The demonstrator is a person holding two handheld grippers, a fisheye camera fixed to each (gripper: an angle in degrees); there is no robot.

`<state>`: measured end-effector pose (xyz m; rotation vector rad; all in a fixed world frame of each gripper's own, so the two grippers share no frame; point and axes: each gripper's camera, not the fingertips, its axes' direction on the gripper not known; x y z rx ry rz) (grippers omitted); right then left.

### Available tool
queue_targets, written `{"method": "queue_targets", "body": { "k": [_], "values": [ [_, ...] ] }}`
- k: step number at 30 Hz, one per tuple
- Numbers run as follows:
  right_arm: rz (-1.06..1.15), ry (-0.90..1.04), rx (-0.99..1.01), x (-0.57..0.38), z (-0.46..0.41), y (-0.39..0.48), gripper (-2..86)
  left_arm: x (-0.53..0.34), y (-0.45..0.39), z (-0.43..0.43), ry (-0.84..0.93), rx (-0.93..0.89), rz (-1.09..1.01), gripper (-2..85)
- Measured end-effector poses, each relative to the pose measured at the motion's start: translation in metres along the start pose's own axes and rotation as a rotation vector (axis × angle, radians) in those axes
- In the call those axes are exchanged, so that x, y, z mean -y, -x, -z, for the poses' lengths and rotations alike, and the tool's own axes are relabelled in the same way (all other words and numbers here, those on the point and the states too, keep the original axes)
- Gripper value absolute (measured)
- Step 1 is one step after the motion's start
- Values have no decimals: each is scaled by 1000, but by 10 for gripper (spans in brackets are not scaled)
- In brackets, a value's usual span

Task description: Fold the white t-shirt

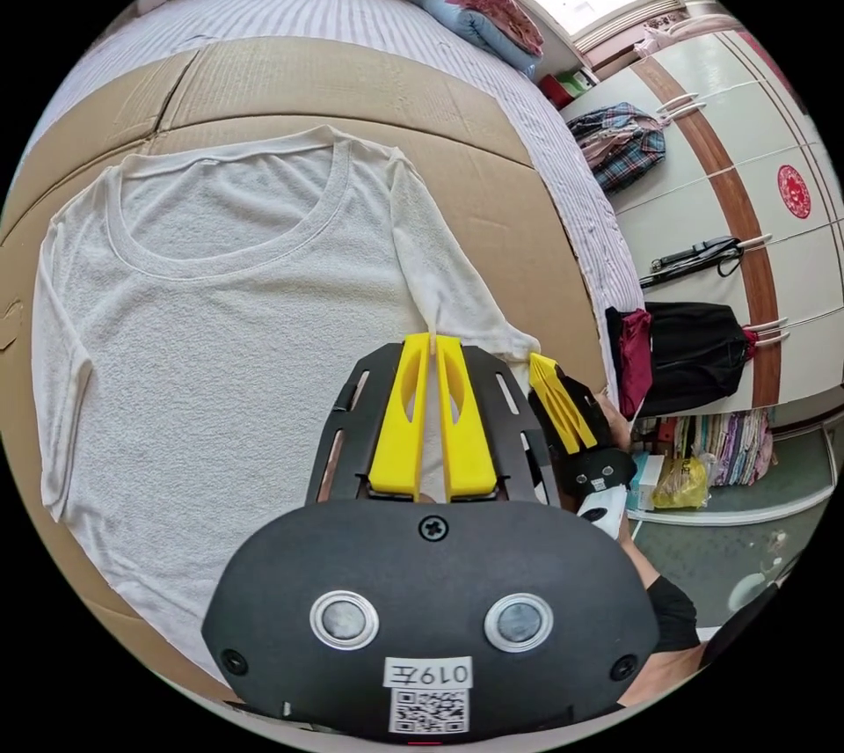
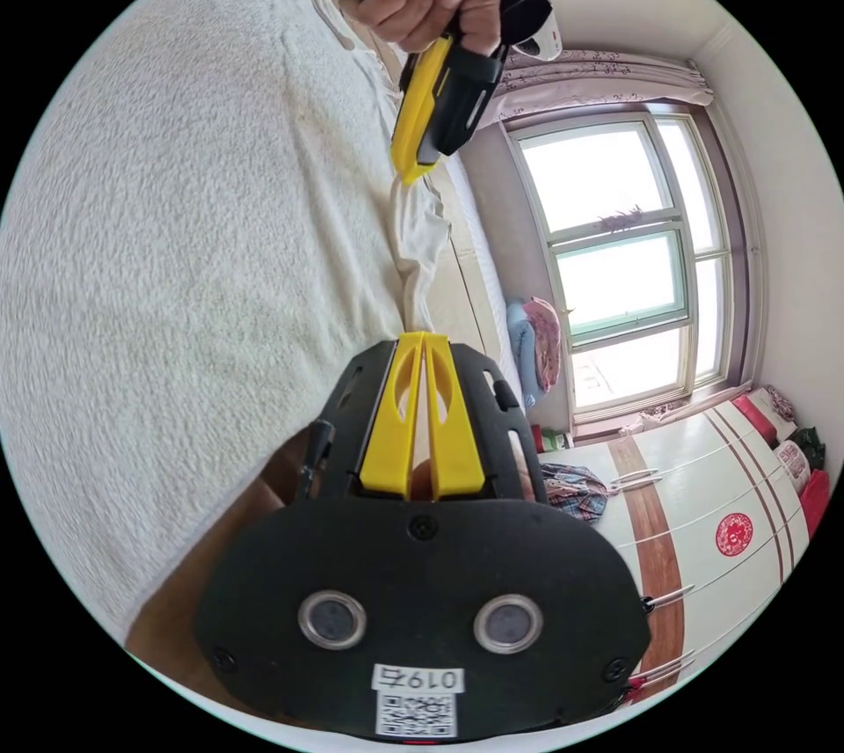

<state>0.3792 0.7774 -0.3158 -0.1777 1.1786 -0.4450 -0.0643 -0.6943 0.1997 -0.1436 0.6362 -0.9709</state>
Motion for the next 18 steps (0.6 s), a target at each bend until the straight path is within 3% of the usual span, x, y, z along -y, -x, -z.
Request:
{"method": "queue_targets", "body": {
  "k": [7,18],
  "values": [
    [1,0,-13,-2,14,20,-10,-3,0,-11,91,64,-33,18],
    [45,-21,-38,-6,56,57,-10,-44,0,14,63,48,-13,52]
  ]
}}
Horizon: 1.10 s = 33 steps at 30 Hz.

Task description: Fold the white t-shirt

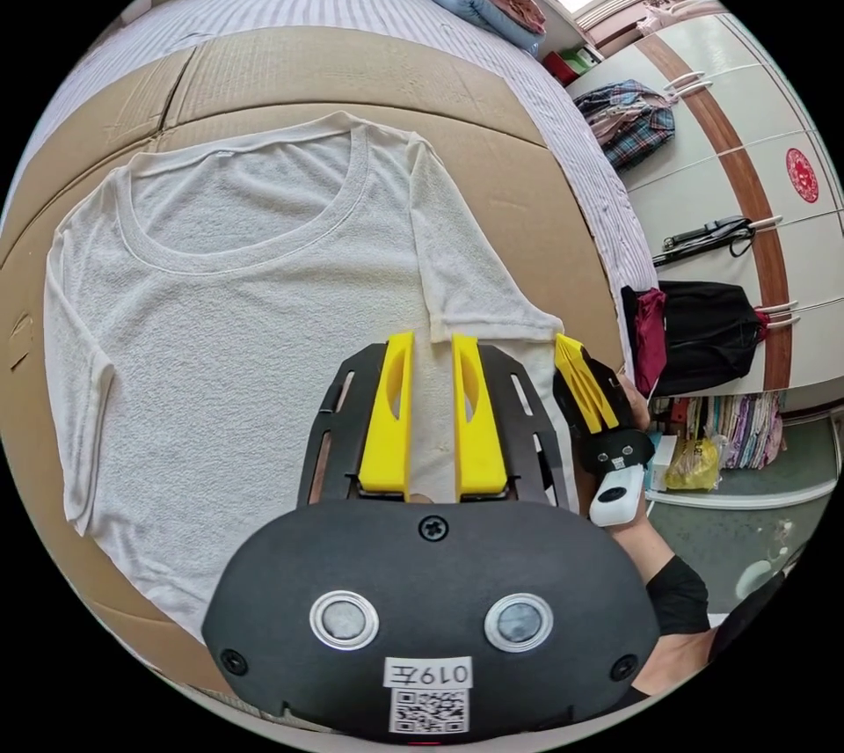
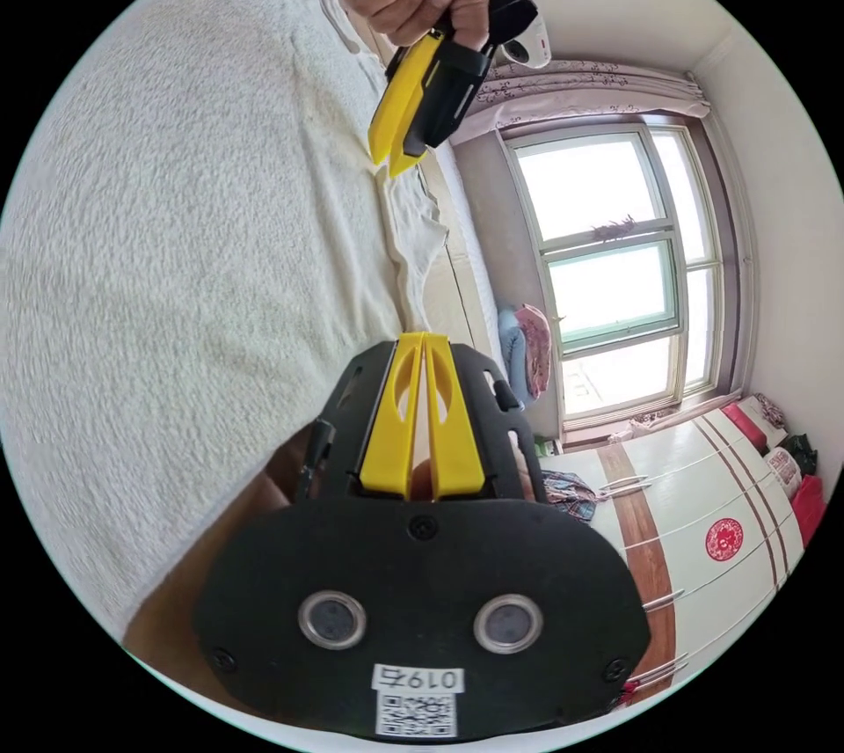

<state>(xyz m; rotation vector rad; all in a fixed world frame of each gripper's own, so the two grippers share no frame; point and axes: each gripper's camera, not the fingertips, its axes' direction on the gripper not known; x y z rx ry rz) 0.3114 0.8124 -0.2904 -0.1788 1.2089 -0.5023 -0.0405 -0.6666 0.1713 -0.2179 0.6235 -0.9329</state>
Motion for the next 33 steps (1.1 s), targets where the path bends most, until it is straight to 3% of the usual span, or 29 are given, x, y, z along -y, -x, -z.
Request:
{"method": "queue_targets", "body": {
  "k": [5,7,10,13,18,24,28,33],
  "values": [
    [53,-35,-8,-3,32,13,-10,-31,-21,21,-133,15,-60,40],
    [29,-48,-13,-6,45,11,-10,-48,-50,27,-198,68,-227,25],
    [-157,-87,7,-13,72,-13,-10,-75,-86,19,-231,306,-393,16],
    [-449,-97,83,-22,96,-52,-10,-100,-99,15,-214,431,-433,12],
    [-776,60,251,-19,96,-92,-10,-144,-106,36,-336,374,-478,10],
    [-964,136,452,-19,109,-85,-8,-151,-100,44,-287,203,-452,11],
    [-910,142,517,-23,115,-61,-1,-172,-121,49,-276,211,-612,13],
    [-901,83,530,-30,136,-52,51,-185,-126,51,-238,209,-625,13]
  ]
}}
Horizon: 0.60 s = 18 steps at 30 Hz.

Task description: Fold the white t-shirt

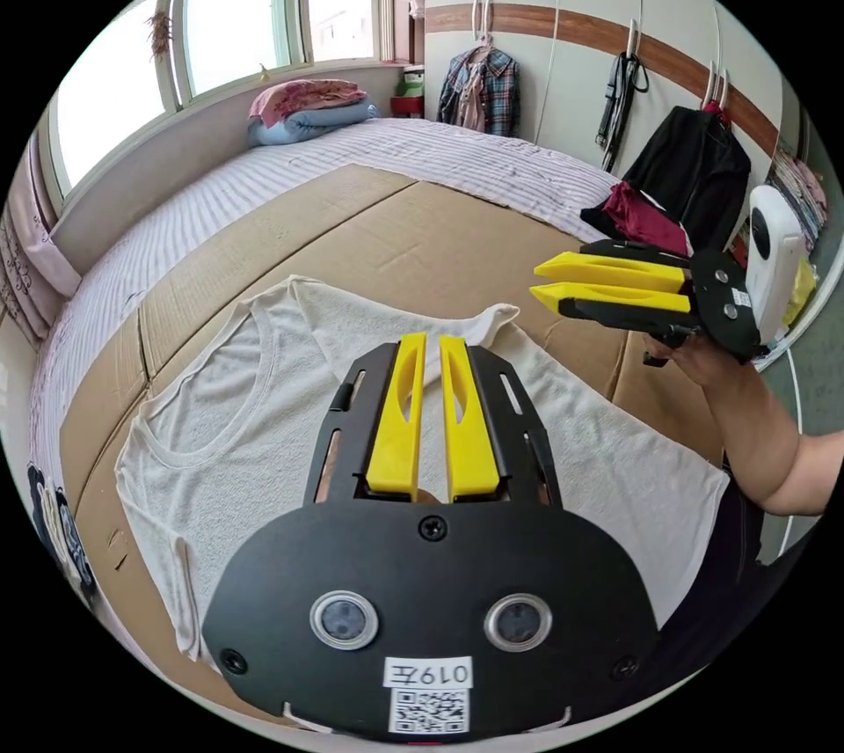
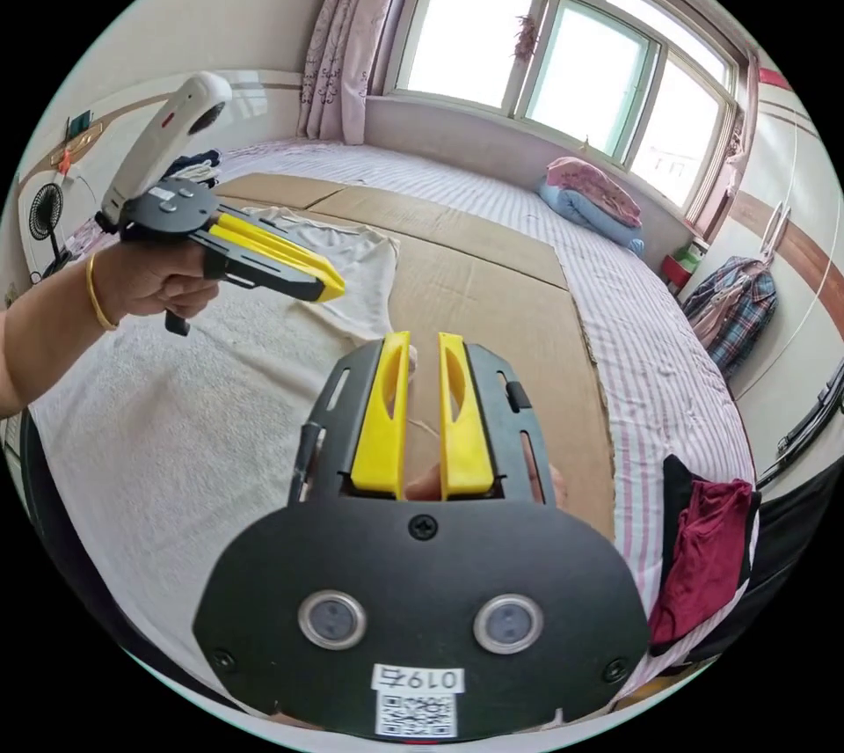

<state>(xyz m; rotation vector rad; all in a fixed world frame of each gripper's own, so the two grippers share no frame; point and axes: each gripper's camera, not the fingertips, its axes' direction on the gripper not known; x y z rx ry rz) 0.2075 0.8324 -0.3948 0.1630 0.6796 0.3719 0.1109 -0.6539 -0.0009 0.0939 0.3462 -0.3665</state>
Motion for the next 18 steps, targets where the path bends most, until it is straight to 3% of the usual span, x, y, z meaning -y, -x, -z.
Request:
{"method": "queue_targets", "body": {
  "k": [5,11,15,18],
  "values": [
    [31,24,-63,-9,10,18,41,-20,-3,-8,127,23,31,11],
    [-1,-127,12,-16,58,25,0,-79,-3,83,-54,21,121,9],
    [73,-129,117,-13,76,42,-8,-181,-9,175,-181,171,210,12],
    [126,-13,151,-6,76,66,-9,-264,-11,216,-110,281,263,13]
  ]
}}
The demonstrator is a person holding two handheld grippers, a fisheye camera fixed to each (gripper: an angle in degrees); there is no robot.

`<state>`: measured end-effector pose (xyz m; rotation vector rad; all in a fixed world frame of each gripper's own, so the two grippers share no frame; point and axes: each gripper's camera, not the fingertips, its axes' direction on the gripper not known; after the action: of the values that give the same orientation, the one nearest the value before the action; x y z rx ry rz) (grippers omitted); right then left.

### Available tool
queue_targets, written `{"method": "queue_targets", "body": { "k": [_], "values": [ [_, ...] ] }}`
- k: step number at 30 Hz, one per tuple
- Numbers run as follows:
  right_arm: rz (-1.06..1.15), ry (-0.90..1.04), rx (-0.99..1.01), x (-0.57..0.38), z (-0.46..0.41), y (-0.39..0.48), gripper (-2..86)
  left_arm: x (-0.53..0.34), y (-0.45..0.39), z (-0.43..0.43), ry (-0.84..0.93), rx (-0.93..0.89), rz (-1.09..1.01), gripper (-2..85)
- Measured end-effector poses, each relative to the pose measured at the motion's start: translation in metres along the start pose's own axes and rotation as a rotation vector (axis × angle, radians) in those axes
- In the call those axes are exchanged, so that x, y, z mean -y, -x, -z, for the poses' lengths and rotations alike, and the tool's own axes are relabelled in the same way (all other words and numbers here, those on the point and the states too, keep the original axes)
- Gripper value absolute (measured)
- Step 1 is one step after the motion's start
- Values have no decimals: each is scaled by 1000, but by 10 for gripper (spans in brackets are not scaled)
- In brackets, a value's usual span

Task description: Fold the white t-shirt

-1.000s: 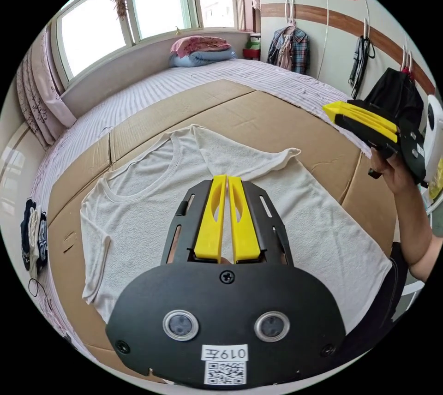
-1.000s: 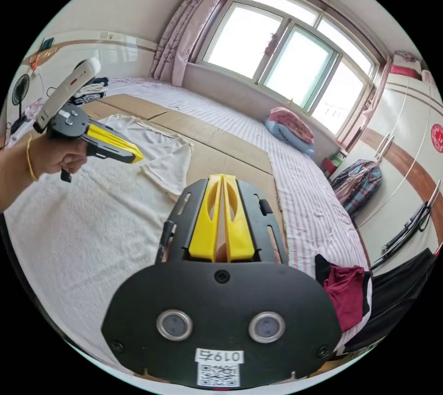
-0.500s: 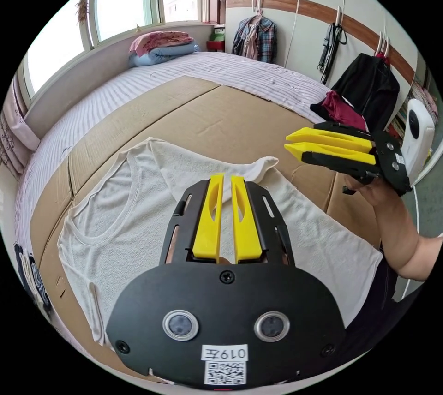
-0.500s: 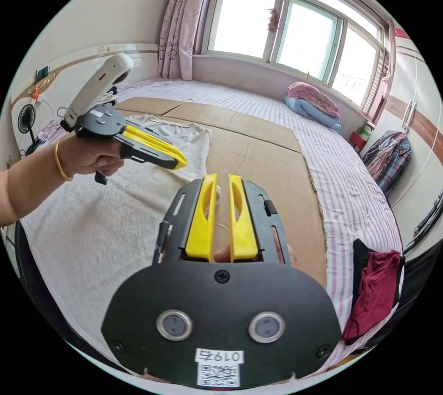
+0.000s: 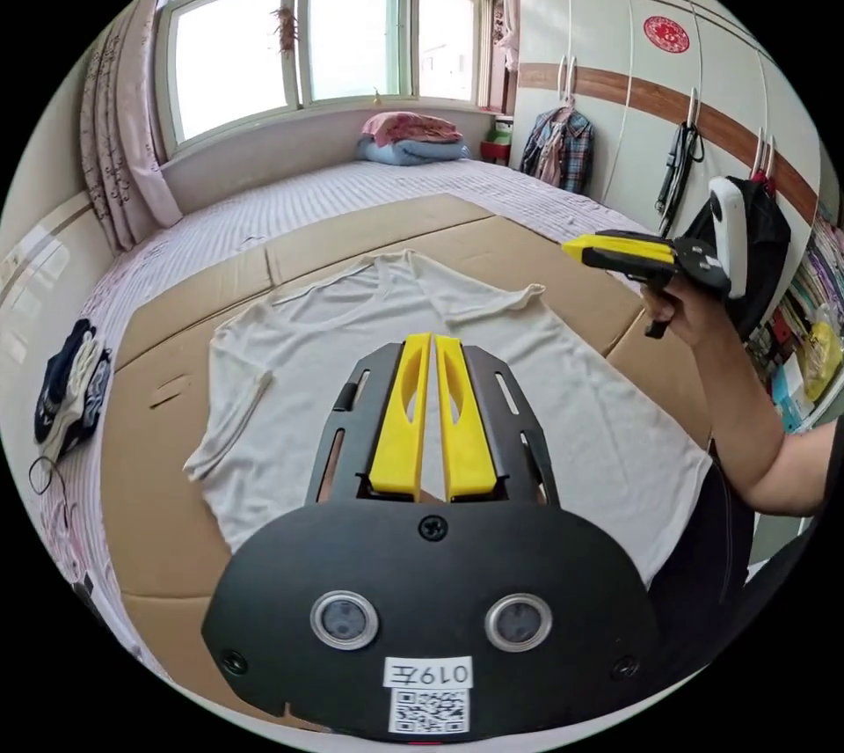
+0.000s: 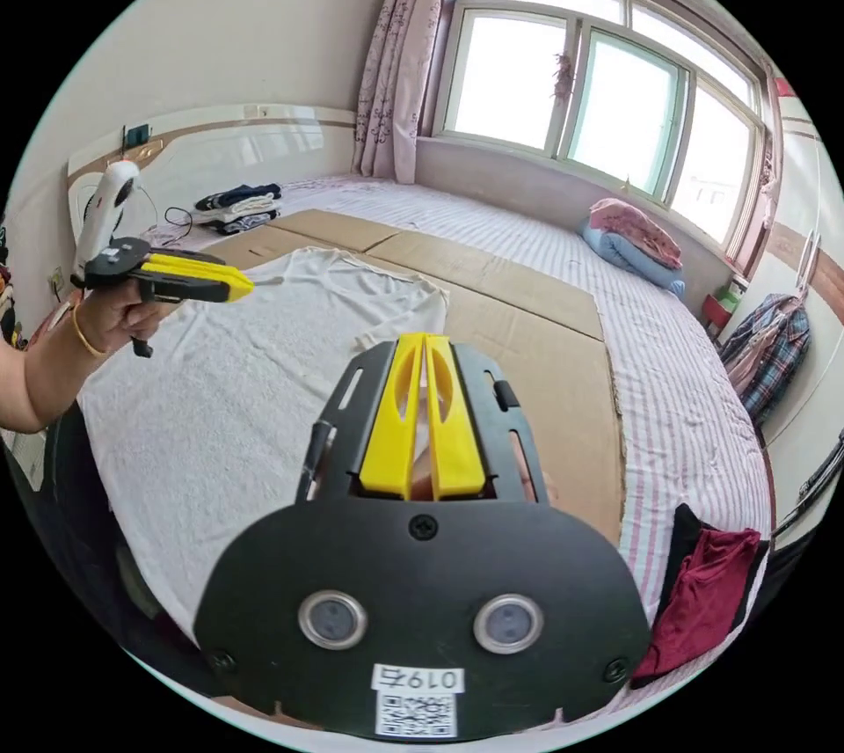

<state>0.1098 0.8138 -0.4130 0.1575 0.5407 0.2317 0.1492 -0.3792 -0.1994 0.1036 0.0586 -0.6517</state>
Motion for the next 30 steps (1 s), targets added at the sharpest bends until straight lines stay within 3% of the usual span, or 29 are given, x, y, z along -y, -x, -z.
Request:
{"method": "queue_targets", "body": {
  "k": [4,9,11,16,21,24,30],
  "values": [
    [21,-29,218,3,16,33,-9,-87,48,54,70,176,93,14],
    [-159,-135,738,-21,34,85,-7,-138,108,102,20,128,189,13],
    [-213,-177,824,-34,38,113,-7,-146,126,111,-20,105,205,13],
    [-233,-89,757,-24,45,185,-7,-152,168,126,-136,141,246,14],
    [-72,97,543,40,42,242,-9,-173,189,121,-106,197,194,15],
    [-12,152,547,73,28,270,-9,-187,200,127,-111,160,205,16],
    [35,99,461,148,-6,318,-7,-201,208,124,-72,255,109,16]
  ]
}}
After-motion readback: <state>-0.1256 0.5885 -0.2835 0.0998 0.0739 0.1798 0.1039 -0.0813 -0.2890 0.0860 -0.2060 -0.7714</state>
